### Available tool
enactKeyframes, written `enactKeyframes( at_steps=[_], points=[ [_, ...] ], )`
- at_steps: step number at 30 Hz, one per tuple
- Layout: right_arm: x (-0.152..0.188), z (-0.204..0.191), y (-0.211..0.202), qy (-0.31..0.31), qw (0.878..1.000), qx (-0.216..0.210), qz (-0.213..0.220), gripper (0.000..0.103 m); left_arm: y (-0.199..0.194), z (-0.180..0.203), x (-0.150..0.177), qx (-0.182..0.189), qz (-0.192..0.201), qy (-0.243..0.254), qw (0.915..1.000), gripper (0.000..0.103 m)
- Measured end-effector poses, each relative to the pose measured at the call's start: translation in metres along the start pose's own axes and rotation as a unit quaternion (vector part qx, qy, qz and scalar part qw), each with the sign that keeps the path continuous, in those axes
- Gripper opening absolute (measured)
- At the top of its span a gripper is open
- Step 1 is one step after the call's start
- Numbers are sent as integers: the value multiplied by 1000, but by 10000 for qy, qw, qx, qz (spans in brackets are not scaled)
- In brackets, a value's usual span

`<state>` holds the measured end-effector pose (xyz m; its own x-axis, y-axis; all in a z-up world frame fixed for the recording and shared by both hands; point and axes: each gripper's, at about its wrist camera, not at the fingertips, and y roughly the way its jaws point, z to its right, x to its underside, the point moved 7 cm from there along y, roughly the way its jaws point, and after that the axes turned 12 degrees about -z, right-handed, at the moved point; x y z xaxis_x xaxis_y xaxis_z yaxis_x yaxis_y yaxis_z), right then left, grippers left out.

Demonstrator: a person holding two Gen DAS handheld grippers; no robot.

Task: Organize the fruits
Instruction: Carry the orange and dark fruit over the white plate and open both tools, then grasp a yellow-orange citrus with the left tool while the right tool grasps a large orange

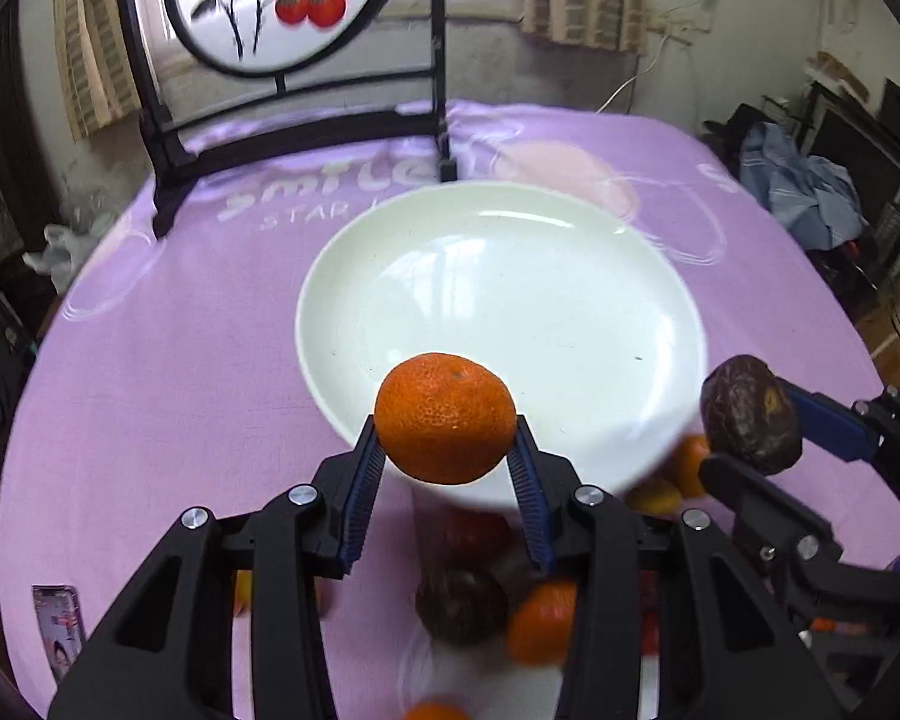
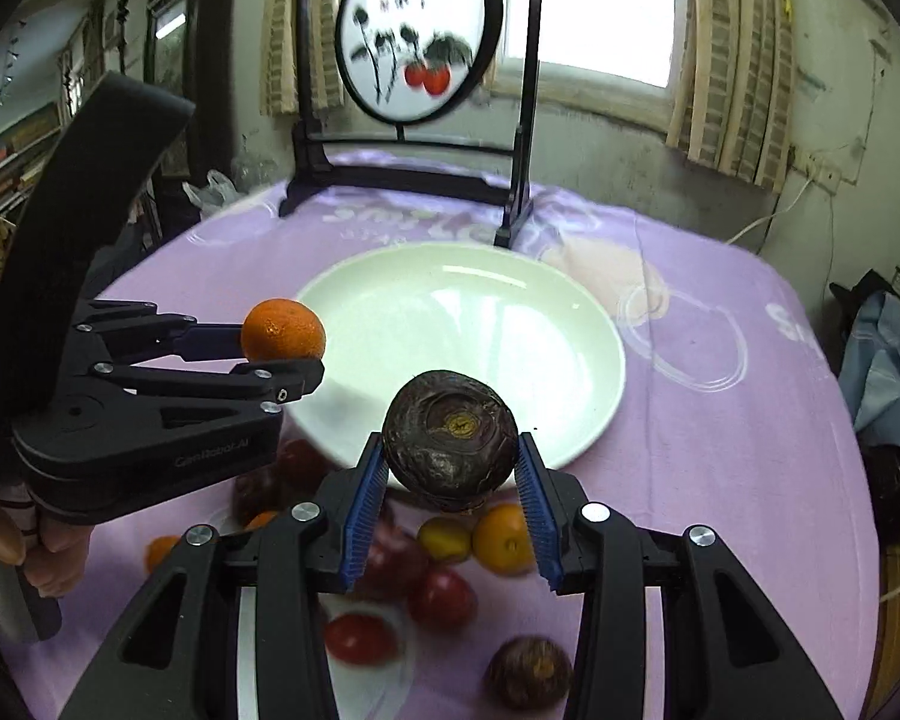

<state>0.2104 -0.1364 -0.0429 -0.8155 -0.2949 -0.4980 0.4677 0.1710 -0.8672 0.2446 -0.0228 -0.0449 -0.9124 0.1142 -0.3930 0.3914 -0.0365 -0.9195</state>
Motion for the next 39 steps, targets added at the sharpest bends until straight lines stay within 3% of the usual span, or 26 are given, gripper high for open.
enactKeyframes(
  at_steps=[5,7,8,14,17,19,27,39],
  points=[
    [-9,6,45,116,9983,-10,-579,46,37,2,-12,-89,-324,49,9994,44],
    [-10,5,54,121,9975,-49,-696,51,42,3,-16,-133,-313,53,9994,62],
    [-11,4,53,116,9978,-47,-658,56,39,3,-17,-169,-219,54,9996,63],
    [6,8,19,174,9992,-60,-357,59,5,0,-5,-163,73,41,9998,77],
    [29,19,-3,325,9991,-1,-259,68,-17,-7,15,-163,236,-31,9996,86],
    [45,25,-13,450,9987,-15,-255,68,-28,-11,32,-193,312,-79,9993,90],
    [125,35,-43,832,9959,167,-326,68,-42,-20,111,32,272,-334,9991,93],
    [191,25,-60,949,9934,493,-423,70,-41,-29,183,174,-80,-566,9982,93]
  ],
)
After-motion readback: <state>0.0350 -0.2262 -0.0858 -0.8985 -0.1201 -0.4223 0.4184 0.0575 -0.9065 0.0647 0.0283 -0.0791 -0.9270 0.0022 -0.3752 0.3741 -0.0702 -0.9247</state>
